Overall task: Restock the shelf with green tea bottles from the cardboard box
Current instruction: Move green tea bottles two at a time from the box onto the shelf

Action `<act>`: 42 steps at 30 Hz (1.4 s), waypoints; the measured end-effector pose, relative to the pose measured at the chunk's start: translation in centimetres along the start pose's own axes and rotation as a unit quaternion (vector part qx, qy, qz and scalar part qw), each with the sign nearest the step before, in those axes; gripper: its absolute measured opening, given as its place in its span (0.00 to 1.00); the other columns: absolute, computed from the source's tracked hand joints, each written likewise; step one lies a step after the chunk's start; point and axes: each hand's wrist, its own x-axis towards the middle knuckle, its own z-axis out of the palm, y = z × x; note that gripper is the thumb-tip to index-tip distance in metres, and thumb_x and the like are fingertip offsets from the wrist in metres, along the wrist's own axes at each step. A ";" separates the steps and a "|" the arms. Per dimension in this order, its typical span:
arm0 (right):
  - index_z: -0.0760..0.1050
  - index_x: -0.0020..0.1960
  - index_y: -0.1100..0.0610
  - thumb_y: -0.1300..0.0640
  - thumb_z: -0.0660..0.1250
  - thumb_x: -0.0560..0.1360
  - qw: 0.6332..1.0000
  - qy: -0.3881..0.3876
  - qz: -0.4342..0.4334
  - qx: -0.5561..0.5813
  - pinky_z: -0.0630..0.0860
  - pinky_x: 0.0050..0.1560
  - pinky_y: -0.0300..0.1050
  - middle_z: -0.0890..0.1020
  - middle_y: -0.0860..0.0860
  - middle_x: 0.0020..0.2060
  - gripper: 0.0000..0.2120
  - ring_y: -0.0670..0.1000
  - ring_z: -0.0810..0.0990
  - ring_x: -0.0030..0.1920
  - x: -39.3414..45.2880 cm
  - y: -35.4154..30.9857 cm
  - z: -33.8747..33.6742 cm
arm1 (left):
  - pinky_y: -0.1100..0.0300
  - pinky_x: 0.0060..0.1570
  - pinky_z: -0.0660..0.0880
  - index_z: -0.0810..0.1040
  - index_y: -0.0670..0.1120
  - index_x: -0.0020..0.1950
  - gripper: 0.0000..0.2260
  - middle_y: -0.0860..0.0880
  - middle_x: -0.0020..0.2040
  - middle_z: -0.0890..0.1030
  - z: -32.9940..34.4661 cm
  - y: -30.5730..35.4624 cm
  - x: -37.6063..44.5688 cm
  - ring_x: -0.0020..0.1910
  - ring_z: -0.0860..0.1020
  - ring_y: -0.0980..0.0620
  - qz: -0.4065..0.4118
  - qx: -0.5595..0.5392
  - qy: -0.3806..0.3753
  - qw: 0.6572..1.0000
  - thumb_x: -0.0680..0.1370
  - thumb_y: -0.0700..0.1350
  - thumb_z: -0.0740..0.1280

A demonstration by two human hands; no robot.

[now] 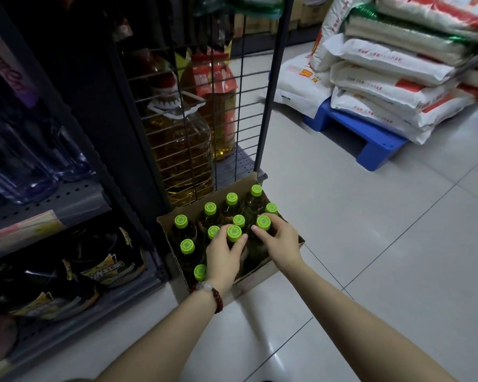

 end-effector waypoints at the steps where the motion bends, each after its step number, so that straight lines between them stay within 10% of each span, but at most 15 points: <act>1: 0.79 0.54 0.54 0.51 0.71 0.72 1.000 0.000 -0.001 0.000 0.76 0.55 0.48 0.84 0.48 0.46 0.13 0.50 0.81 0.50 0.0 -1.0 -0.6 | 0.59 0.52 0.73 0.76 0.45 0.57 0.12 0.48 0.52 0.81 -0.8 1.1 0.2 0.53 0.77 0.50 0.007 -0.002 0.001 1.000 0.76 0.49 0.67; 18: 0.80 0.42 0.50 0.52 0.72 0.72 0.997 -0.046 -0.068 -0.011 0.72 0.37 0.30 0.82 0.45 0.34 0.03 0.40 0.78 0.35 1.0 -36.7 -19.3 | 0.71 0.41 0.72 0.80 0.47 0.45 0.06 0.54 0.41 0.82 -21.5 36.1 3.7 0.40 0.79 0.60 0.073 0.009 -0.062 0.995 0.74 0.49 0.71; 30: 0.79 0.40 0.53 0.51 0.71 0.73 0.986 -0.036 -0.165 -0.016 0.75 0.38 0.35 0.81 0.46 0.33 0.06 0.42 0.78 0.35 -3.4 -63.8 -31.9 | 0.70 0.40 0.74 0.81 0.52 0.42 0.01 0.56 0.39 0.83 -37.3 60.3 0.4 0.39 0.79 0.64 0.146 -0.078 -0.058 0.984 0.73 0.46 0.72; 35: 0.80 0.45 0.56 0.39 0.67 0.68 0.981 -0.047 -0.189 -0.006 0.80 0.48 0.58 0.85 0.53 0.39 0.21 0.53 0.84 0.43 -6.7 -72.9 -33.8 | 0.72 0.42 0.74 0.82 0.48 0.46 0.04 0.56 0.42 0.82 -44.5 66.7 -3.1 0.41 0.79 0.64 0.178 -0.095 -0.026 0.979 0.74 0.46 0.71; 42: 0.81 0.45 0.56 0.47 0.68 0.74 0.970 -0.095 -0.220 0.033 0.79 0.47 0.47 0.85 0.53 0.39 0.12 0.47 0.82 0.41 -10.8 -83.4 -33.6 | 0.60 0.44 0.78 0.80 0.52 0.42 0.05 0.54 0.40 0.84 -54.3 72.0 -6.6 0.42 0.81 0.55 0.195 -0.042 0.018 0.980 0.75 0.52 0.69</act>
